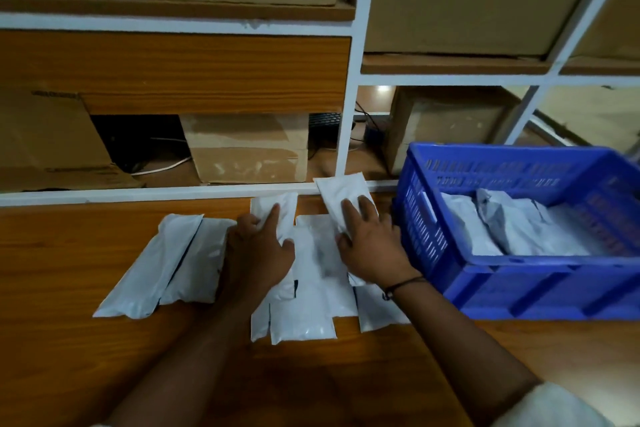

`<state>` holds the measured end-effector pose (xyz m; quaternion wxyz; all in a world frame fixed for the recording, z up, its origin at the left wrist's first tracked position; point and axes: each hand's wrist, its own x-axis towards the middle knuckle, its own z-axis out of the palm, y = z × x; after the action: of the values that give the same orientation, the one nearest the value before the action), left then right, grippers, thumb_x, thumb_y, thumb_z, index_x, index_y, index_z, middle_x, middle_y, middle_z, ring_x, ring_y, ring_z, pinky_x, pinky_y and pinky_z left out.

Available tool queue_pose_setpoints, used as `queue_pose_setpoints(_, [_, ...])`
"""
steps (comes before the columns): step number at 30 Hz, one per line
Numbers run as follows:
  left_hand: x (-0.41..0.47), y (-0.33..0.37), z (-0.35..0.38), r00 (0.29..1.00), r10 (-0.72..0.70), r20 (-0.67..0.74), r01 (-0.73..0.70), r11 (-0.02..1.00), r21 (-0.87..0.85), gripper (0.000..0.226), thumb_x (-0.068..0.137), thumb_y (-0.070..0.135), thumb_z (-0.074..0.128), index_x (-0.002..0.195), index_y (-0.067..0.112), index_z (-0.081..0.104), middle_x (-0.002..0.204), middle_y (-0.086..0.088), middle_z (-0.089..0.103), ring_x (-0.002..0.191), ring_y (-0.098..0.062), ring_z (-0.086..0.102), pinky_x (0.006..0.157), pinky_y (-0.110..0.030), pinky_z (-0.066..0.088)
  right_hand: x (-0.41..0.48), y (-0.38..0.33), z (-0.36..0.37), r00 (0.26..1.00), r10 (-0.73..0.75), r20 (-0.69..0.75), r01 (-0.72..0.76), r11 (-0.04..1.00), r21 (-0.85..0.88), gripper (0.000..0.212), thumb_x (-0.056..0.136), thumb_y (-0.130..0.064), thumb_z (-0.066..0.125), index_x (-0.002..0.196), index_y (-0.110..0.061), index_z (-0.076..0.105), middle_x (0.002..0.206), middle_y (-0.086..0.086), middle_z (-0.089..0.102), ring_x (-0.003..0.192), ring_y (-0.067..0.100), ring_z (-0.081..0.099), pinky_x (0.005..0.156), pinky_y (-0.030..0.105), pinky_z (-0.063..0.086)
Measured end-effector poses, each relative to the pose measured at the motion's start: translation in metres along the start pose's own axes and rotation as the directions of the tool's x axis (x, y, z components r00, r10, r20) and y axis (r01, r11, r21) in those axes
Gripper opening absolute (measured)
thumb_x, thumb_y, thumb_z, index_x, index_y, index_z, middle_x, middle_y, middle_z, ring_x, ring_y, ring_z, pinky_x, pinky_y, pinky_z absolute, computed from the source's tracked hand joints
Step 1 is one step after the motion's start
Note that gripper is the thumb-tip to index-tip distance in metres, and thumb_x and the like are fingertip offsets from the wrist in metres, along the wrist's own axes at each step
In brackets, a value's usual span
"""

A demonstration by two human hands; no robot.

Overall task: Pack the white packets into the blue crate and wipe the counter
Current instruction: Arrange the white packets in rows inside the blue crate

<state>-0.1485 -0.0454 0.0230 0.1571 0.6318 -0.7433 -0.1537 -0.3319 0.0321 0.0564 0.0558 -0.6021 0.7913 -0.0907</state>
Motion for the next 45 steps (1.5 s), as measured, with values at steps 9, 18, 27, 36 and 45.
queue_pose_setpoints(9, [0.008, 0.105, -0.036, 0.986, 0.163, 0.044, -0.158, 0.982, -0.102, 0.069, 0.096, 0.046, 0.057, 0.156, 0.044, 0.022, 0.149, -0.005, 0.021, 0.130, -0.035, 0.033, 0.108, -0.044, 0.036, -0.008, 0.036, -0.086, 0.985, 0.066, -0.162, -0.053, 0.995, 0.081, 0.065, 0.097, -0.042, 0.048, 0.155, -0.029, 0.021, 0.162, 0.006, 0.015, 0.135, 0.046, 0.032, 0.107, 0.058, 0.033])
queue_pose_setpoints(18, [-0.012, 0.225, -0.016, 0.956, 0.292, 0.043, -0.279, 0.942, -0.184, 0.070, 0.096, 0.043, 0.056, 0.157, 0.040, 0.022, 0.150, -0.003, 0.018, 0.137, -0.033, 0.028, 0.113, -0.047, 0.035, -0.014, 0.149, -0.129, 0.952, 0.205, -0.225, -0.179, 0.975, 0.131, 0.062, 0.099, -0.043, 0.049, 0.155, -0.030, 0.023, 0.163, 0.009, 0.016, 0.134, 0.045, 0.034, 0.106, 0.056, 0.036])
queue_pose_setpoints(27, [-0.036, 0.381, 0.055, 0.929, 0.313, 0.200, -0.285, 0.946, -0.156, 0.073, 0.092, 0.044, 0.055, 0.156, 0.037, 0.020, 0.149, -0.004, 0.016, 0.133, -0.040, 0.026, 0.113, -0.046, 0.029, -0.017, 0.325, -0.150, 0.945, 0.303, -0.125, -0.293, 0.952, 0.089, 0.054, 0.094, -0.043, 0.048, 0.143, -0.028, 0.030, 0.153, 0.011, 0.027, 0.123, 0.050, 0.042, 0.100, 0.058, 0.040])
queue_pose_setpoints(36, [-0.038, 0.510, 0.129, 0.887, 0.290, 0.360, -0.296, 0.954, -0.038, 0.071, 0.091, 0.047, 0.052, 0.154, 0.031, 0.022, 0.154, -0.012, 0.012, 0.135, -0.048, 0.023, 0.111, -0.053, 0.033, 0.006, 0.496, -0.136, 0.896, 0.387, 0.218, -0.366, 0.921, -0.132, 0.072, 0.070, -0.053, 0.023, 0.137, -0.026, 0.033, 0.144, 0.014, 0.036, 0.135, 0.041, 0.037, 0.107, 0.061, 0.031])
queue_pose_setpoints(45, [-0.050, 0.569, 0.193, 0.876, 0.154, 0.457, -0.209, 0.975, 0.071, 0.075, 0.097, 0.056, 0.049, 0.156, 0.022, 0.019, 0.163, -0.015, -0.007, 0.143, -0.048, 0.018, 0.112, -0.050, 0.030, 0.021, 0.511, -0.134, 0.818, 0.341, 0.463, -0.196, 0.923, -0.332, 0.057, 0.095, -0.044, 0.037, 0.145, -0.018, 0.043, 0.154, 0.014, 0.037, 0.140, 0.041, 0.033, 0.112, 0.054, 0.033])
